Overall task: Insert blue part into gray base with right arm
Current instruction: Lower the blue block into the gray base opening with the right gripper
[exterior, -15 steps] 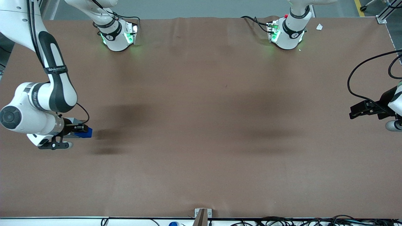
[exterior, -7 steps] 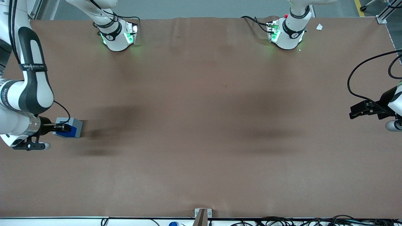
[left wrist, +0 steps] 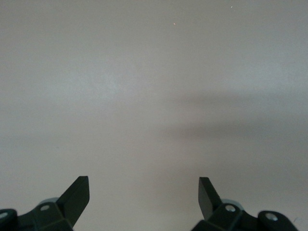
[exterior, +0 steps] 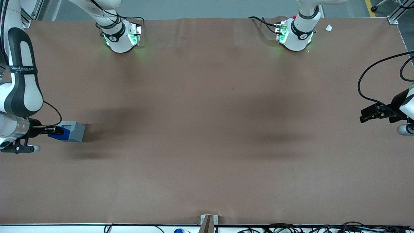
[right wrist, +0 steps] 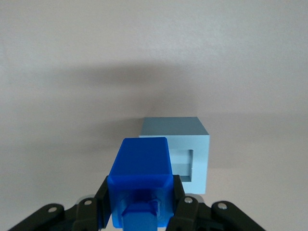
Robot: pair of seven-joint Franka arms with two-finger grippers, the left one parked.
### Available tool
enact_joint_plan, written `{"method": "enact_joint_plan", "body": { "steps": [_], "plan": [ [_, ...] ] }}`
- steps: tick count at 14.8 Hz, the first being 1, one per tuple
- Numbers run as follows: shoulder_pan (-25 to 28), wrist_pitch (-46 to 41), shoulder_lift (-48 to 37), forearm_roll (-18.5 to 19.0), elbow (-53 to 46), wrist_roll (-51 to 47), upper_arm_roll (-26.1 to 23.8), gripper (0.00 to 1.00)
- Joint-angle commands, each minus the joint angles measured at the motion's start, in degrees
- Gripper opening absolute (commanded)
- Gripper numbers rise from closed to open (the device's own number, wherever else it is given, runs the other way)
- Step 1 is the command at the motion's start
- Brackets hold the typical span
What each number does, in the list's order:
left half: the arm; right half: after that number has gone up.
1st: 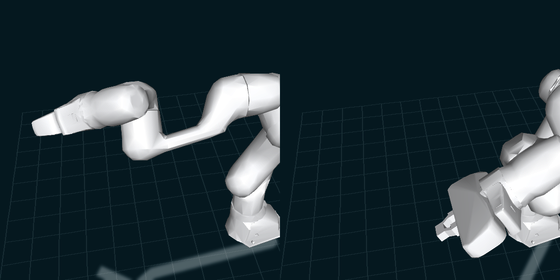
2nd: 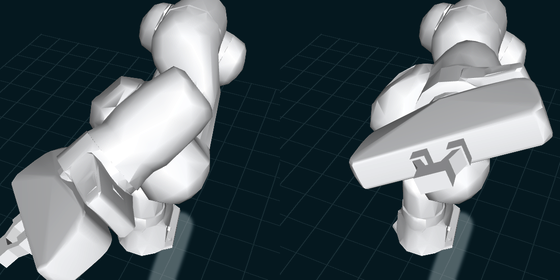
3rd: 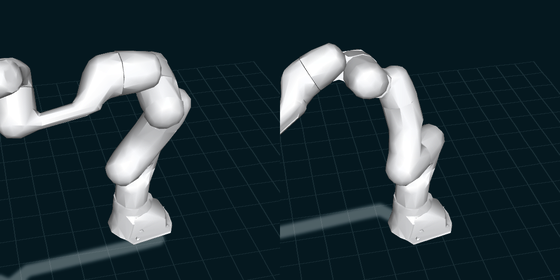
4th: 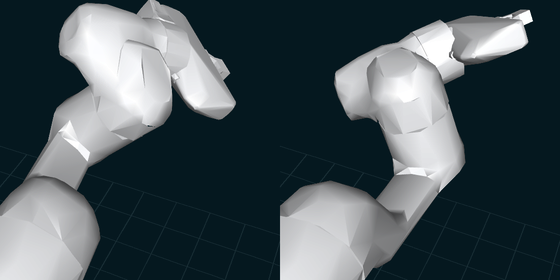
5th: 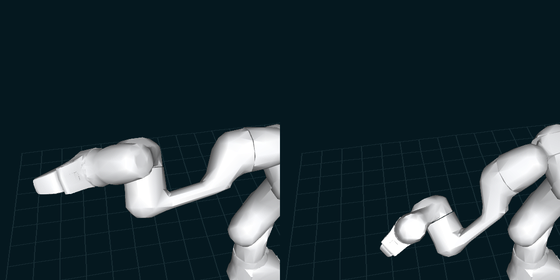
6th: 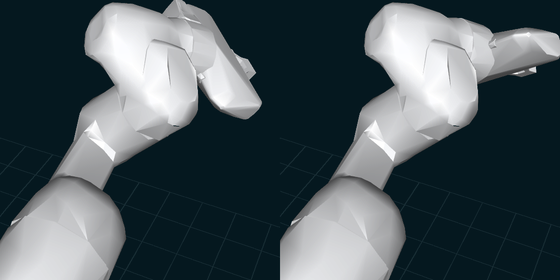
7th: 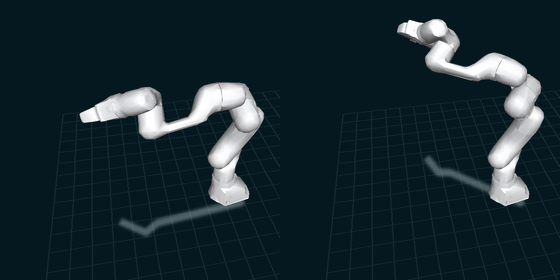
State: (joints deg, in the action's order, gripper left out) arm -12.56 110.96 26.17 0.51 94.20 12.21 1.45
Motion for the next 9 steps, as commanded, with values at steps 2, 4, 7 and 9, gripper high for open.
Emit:
{"method": "enact_joint_plan", "body": {
  "steps": [2, 4, 7, 9],
  "plan": [
    [-2.02, -0.48, 0.99, 0.72, -0.16, 1.06, -0.74, 0.05],
    [-2.47, -0.31, 1.60, 0.81, -0.16, 1.07, -0.74, 0.05],
    [-2.91, -0.04, 2.22, 1.51, -0.07, 1.07, -0.74, 0.05],
    [-3.17, -0.13, 2.22, 1.86, 0.11, 1.07, -0.74, 0.05]
  ]
}}
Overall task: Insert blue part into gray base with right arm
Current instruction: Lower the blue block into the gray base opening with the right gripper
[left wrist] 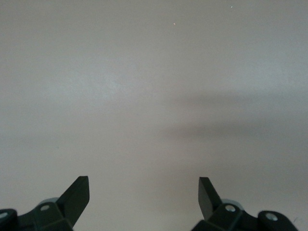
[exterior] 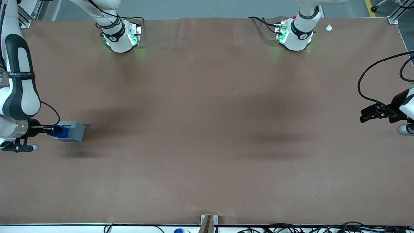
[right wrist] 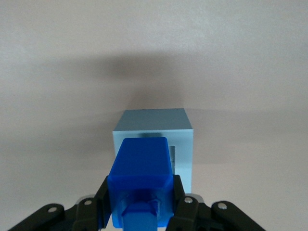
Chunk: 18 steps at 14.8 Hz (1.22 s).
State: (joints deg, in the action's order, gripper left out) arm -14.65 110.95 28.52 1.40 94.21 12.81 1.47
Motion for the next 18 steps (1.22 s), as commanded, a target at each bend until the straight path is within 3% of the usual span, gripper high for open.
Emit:
{"method": "enact_joint_plan", "body": {
  "steps": [1, 18],
  "plan": [
    [-1.17, -0.21, -0.13, 0.97, 0.18, 0.47, -0.76, 0.05],
    [-1.52, -0.30, -0.22, 0.97, 2.29, -0.15, -0.76, 0.05]
  ]
}}
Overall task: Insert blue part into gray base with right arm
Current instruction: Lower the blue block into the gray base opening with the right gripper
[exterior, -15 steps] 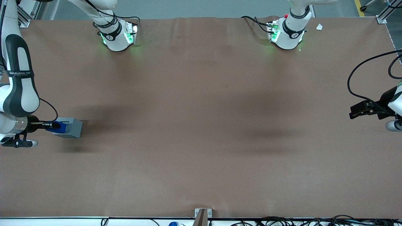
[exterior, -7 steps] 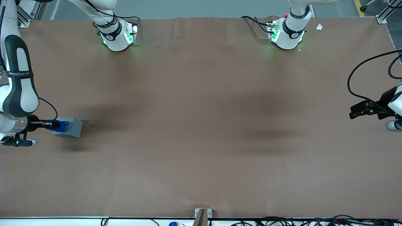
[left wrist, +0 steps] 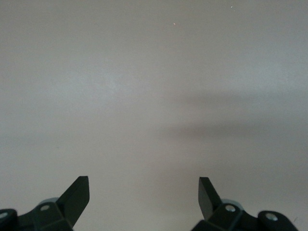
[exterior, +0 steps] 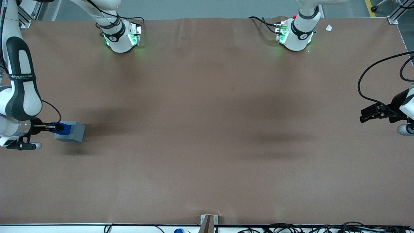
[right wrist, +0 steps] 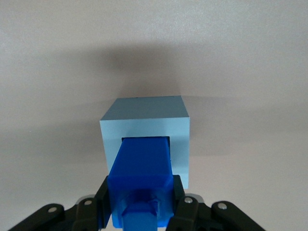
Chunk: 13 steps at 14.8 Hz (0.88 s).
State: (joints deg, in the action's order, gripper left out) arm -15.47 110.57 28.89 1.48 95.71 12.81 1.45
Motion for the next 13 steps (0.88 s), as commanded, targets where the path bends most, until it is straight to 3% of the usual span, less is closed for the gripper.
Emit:
{"method": "enact_joint_plan", "body": {
  "steps": [1, 13],
  "plan": [
    [-0.70, 0.26, -0.58, 0.89, 0.79, -0.15, -0.75, 0.05],
    [-0.79, 0.52, -0.50, 0.89, 1.58, 0.02, -0.75, 0.05]
  ]
}}
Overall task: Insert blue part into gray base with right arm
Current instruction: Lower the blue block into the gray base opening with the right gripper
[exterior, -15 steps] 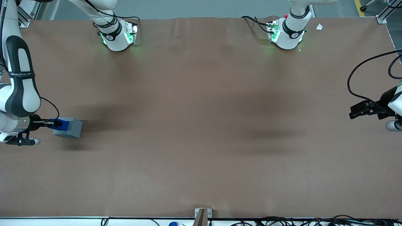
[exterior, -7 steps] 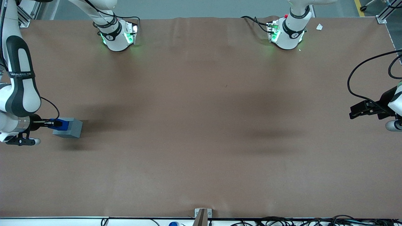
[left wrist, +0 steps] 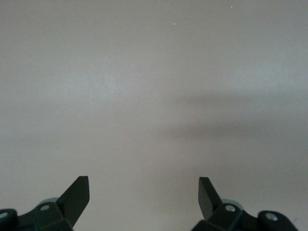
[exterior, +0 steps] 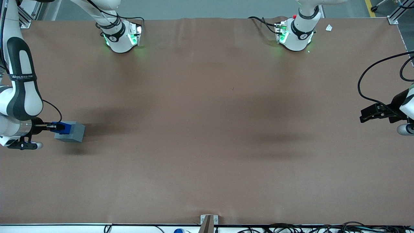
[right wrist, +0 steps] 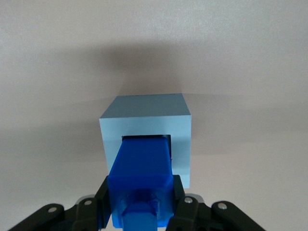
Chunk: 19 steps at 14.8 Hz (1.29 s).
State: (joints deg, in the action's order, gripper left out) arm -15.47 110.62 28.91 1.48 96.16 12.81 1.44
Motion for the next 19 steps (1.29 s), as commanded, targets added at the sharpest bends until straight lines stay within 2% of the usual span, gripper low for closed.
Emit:
{"method": "enact_joint_plan", "body": {
  "steps": [1, 12, 14, 16, 19],
  "plan": [
    [-0.88, 0.56, -0.52, 0.89, 1.14, 0.11, -0.74, 0.06],
    [-1.06, 2.06, 0.36, 0.98, 1.14, 0.38, -0.74, 0.07],
    [-1.06, 2.06, 0.71, 0.98, 1.05, 0.29, -0.74, 0.10],
    [-1.06, 2.06, 0.71, 1.06, 1.05, 0.20, -0.74, 0.17],
    [-1.06, 1.97, 0.80, 0.98, 1.05, 0.20, -0.74, 0.40]
  ]
}}
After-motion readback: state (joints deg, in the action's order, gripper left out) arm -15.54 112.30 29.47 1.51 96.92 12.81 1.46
